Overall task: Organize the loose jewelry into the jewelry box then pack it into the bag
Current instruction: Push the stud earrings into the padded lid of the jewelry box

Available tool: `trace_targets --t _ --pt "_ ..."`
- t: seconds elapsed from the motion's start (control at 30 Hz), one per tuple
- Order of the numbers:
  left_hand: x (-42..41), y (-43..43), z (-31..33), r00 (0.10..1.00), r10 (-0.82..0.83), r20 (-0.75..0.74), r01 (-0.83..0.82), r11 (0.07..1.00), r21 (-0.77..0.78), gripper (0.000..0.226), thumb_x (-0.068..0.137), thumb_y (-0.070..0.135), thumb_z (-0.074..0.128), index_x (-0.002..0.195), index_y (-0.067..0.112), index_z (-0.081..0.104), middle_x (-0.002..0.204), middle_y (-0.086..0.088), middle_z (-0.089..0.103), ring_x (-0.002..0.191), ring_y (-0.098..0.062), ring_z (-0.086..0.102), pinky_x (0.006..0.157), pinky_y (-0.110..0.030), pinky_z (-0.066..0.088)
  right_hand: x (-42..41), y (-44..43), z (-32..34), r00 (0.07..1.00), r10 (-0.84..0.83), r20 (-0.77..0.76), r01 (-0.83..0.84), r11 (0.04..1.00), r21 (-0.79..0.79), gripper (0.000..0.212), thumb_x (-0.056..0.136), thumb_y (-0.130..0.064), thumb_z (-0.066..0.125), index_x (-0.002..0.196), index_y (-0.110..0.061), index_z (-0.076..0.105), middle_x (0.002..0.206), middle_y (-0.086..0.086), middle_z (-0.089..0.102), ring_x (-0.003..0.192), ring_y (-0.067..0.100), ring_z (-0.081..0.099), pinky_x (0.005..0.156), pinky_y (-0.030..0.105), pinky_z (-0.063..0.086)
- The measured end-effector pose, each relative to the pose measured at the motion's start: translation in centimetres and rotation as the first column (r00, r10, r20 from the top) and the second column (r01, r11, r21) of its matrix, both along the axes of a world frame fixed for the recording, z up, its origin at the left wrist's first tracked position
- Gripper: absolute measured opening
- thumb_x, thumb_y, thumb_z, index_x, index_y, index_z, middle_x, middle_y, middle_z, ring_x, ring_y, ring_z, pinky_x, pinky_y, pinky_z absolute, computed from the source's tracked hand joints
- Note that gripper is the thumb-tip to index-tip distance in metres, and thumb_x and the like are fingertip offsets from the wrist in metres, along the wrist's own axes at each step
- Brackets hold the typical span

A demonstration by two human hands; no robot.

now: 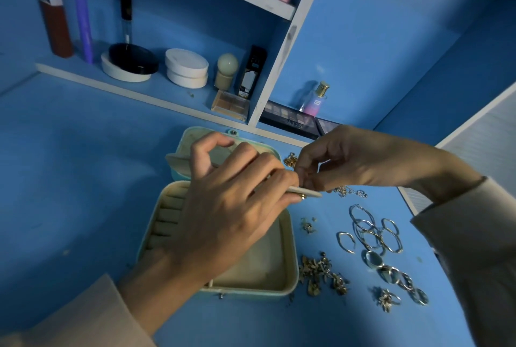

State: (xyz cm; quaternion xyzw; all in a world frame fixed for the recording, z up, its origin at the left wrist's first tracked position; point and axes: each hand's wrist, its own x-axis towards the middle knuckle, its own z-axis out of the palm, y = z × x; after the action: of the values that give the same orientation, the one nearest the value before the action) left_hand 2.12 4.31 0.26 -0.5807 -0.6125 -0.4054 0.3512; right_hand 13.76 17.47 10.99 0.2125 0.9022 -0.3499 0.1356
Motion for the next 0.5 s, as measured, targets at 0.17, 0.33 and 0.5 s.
trace_targets --t 0.17,0.33,0.5 --pt "-0.6 0.2 0.1 1.000 -0.029 0.008 0.030 0.997 -0.065 0.023 0.089 0.045 0.061 0.090 0.022 0.063 0.084 0.009 0.063 0.085 -0.014 0.050 0.097 -0.039 0.026 1.5 0.1 -1.8 0.956 -0.165 -0.242 0.128 0.978 -0.162 0.008 0.080 -0.002 0.062 0.084 -0.004 0.068 0.073 0.004 0.065 0.062 0.008 0.054 0.059 0.017 0.044" --pt "-1.4 0.4 0.2 0.995 -0.096 0.006 0.097 0.993 -0.067 0.013 0.088 0.032 0.066 0.095 0.022 0.070 0.092 0.006 0.066 0.090 -0.016 0.053 0.106 -0.042 0.022 3.1 -0.3 -4.3 0.770 -0.475 -0.426 0.365 0.876 -0.316 0.012 0.082 0.000 0.064 0.088 -0.009 0.067 0.073 0.006 0.064 0.063 0.014 0.056 0.056 0.022 0.046" --pt "-2.2 0.6 0.1 0.999 -0.036 0.014 0.037 0.997 -0.063 0.021 0.091 0.025 0.063 0.111 0.027 0.070 0.107 0.000 0.066 0.098 -0.020 0.051 0.101 -0.045 0.025 5.4 -1.5 -6.6 0.766 -0.471 -0.438 0.461 0.877 -0.136 0.010 0.081 -0.007 0.069 0.086 -0.016 0.068 0.074 0.009 0.064 0.063 0.011 0.056 0.057 0.022 0.043"
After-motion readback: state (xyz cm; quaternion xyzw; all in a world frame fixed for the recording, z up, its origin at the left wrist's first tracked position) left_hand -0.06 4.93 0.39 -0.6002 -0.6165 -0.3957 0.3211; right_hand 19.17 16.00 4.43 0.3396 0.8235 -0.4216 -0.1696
